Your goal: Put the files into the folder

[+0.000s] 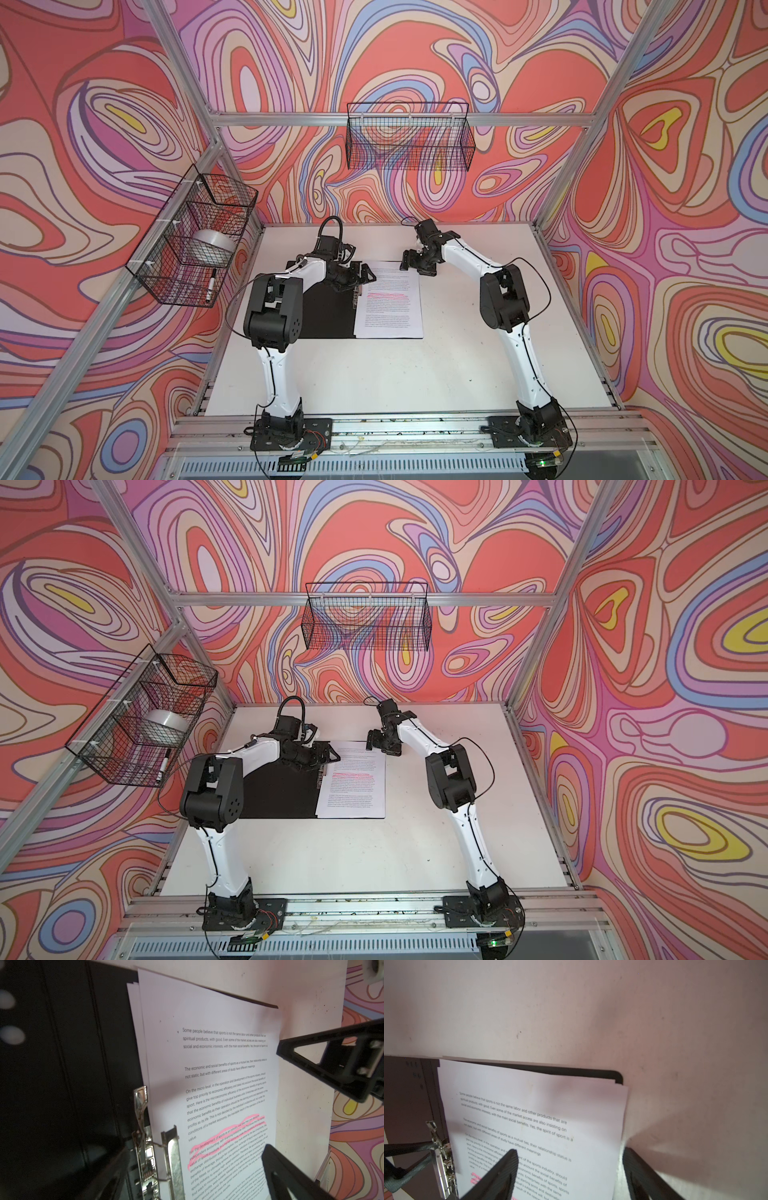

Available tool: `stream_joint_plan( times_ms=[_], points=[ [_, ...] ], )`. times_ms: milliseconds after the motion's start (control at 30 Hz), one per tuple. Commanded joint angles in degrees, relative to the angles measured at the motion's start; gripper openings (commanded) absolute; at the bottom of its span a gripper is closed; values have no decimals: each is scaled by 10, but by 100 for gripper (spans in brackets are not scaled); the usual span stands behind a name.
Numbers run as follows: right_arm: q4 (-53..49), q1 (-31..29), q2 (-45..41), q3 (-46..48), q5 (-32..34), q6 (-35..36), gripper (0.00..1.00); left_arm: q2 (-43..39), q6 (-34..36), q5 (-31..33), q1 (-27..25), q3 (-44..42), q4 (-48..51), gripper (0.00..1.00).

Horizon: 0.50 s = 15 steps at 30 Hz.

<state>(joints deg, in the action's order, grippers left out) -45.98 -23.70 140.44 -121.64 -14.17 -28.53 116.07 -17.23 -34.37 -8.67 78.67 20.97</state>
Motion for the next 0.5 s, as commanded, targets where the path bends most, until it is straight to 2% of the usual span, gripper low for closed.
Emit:
stream_joint_plan(
  times_ms=[0, 467],
  points=[
    [-10, -2, 18, -14, -11, 5, 83, 18, -5, -7, 4, 15, 3, 100],
    [-14, -5, 27, -33, -25, 12, 84, 31, -13, -14, 6, 24, 4, 100]
  ],
)
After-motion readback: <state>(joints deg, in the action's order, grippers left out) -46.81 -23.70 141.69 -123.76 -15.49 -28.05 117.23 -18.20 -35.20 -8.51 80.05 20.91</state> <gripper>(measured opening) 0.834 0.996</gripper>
